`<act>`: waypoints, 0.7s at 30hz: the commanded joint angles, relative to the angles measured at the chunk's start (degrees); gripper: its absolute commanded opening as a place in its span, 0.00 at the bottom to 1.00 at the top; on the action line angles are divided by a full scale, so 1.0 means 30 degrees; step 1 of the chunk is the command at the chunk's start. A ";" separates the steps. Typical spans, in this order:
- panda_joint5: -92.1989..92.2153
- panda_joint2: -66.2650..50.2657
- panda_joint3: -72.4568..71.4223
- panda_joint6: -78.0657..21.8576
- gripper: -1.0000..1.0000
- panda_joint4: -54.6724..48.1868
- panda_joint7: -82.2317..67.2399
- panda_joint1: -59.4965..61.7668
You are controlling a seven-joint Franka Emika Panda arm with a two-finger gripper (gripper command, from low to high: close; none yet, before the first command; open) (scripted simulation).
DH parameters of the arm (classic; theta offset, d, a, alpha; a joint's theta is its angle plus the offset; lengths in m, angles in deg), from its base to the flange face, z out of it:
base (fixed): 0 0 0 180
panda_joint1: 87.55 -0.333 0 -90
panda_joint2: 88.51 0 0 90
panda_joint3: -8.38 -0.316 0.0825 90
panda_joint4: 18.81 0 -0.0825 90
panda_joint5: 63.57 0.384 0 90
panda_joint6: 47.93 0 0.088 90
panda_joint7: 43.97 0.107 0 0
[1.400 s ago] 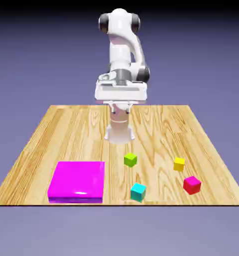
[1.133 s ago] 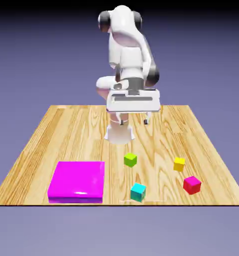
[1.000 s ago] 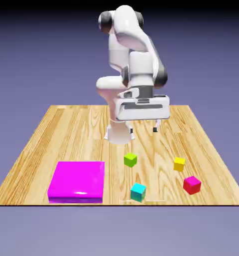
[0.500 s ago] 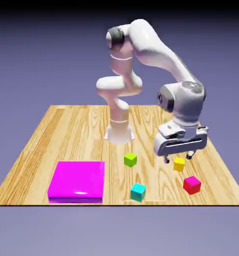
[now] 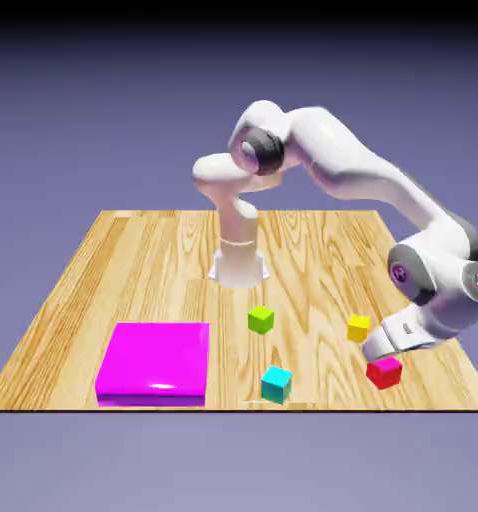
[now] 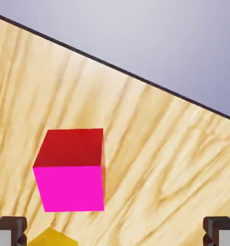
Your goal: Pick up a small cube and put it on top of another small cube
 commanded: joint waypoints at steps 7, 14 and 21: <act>-0.0345 -0.2956 -0.0690 -0.2654 0.50 -0.2526 0.0570 -0.0524; -0.0444 -0.2340 -0.0685 0.0423 0.00 0.1295 0.0760 0.0075; -0.0336 -0.3009 -0.0691 -0.2918 0.00 -0.2854 0.0554 -0.0576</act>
